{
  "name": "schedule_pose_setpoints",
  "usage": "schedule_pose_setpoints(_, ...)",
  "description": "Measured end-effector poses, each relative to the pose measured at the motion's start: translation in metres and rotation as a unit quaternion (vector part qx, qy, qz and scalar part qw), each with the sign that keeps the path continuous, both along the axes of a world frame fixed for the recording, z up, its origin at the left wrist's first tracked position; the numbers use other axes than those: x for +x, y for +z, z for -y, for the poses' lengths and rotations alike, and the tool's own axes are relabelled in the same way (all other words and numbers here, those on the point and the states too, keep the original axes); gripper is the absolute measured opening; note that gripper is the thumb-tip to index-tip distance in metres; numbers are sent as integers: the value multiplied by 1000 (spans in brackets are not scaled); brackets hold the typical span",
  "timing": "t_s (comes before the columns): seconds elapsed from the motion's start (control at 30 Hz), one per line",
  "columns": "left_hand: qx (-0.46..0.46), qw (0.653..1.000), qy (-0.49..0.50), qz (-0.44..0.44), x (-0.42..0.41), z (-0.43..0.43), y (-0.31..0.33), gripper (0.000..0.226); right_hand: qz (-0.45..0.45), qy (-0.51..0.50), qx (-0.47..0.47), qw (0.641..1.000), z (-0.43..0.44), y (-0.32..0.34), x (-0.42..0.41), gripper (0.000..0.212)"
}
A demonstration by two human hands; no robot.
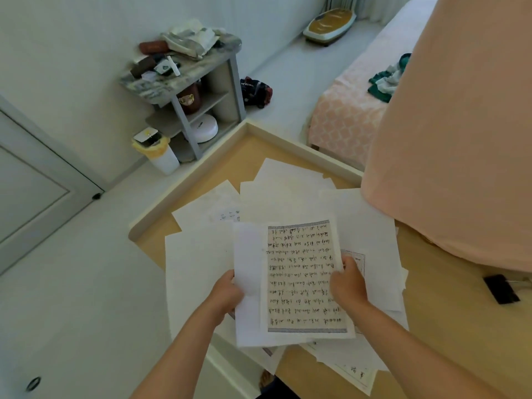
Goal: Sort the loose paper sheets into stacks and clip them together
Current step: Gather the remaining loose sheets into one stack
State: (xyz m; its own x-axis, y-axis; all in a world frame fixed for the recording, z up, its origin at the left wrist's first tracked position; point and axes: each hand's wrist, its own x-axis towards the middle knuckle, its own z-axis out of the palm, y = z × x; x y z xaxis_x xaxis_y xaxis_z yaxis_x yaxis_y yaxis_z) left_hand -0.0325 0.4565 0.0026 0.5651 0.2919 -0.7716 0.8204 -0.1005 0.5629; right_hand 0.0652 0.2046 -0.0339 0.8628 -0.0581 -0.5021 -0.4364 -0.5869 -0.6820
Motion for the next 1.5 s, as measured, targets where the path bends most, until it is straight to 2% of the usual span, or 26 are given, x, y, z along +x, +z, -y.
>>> schedule_pose_setpoints(0.17,-30,999,24,11,-21,42,5,23,-26,106,2,994,-6,-4,-42,53)
schedule_pose_setpoints(0.23,9,999,14,37,-29,50,2,31,-46,146,-1,988,-8,-8,-57,55)
schedule_pose_setpoints(0.3,34,998,11,49,-33,54,5,34,-23,151,-28,988,-8,-5,-66,52)
schedule_pose_setpoints(0.37,45,997,9,62,-36,55,14,34,43,127,-93,987,-2,1,-66,56)
schedule_pose_setpoints(0.43,39,996,9,84,-39,53,23,33,48,70,-94,992,5,7,-65,75)
schedule_pose_setpoints(0.5,29,995,10,100,-40,47,28,31,-12,1,-9,1000,9,10,-65,94)
schedule_pose_setpoints(0.53,26,995,12,99,-40,43,28,29,-45,-30,47,997,10,9,-66,98)
schedule_pose_setpoints(0.6,31,996,6,84,-36,38,20,23,-100,-64,123,985,8,7,-69,87)
schedule_pose_setpoints(0.67,44,997,-31,63,-30,35,11,27,-133,-62,145,978,5,11,-70,59)
schedule_pose_setpoints(0.7,43,996,-58,54,-25,33,6,31,-135,-48,134,981,3,12,-70,46)
schedule_pose_setpoints(0.77,33,991,-116,52,-15,32,-3,32,-111,-36,108,987,-4,12,-71,33)
schedule_pose_setpoints(0.83,90,978,-171,84,-1,26,-8,33,-90,-89,89,988,-12,12,-71,28)
schedule_pose_setpoints(0.9,226,942,-224,106,13,13,-14,42,-82,-159,71,981,-23,12,-73,31)
schedule_pose_setpoints(0.97,281,926,-235,93,21,-3,-19,59,-79,-208,51,974,-36,7,-73,41)
schedule_pose_setpoints(1.07,247,937,-237,65,28,-18,-23,78,-88,-264,25,960,-58,-4,-66,51)
schedule_pose_setpoints(1.2,167,960,-217,61,35,-20,-33,83,-105,-326,-8,939,-93,4,-58,57)
schedule_pose_setpoints(1.27,112,976,-177,53,42,-27,-39,76,-129,-341,-19,931,-107,10,-54,67)
schedule_pose_setpoints(1.33,73,981,-172,58,49,-36,-42,58,-155,-360,-34,919,-113,9,-48,75)
schedule_pose_setpoints(1.5,56,946,-309,77,57,-53,-46,13,-197,-373,-93,902,-121,4,-45,67)
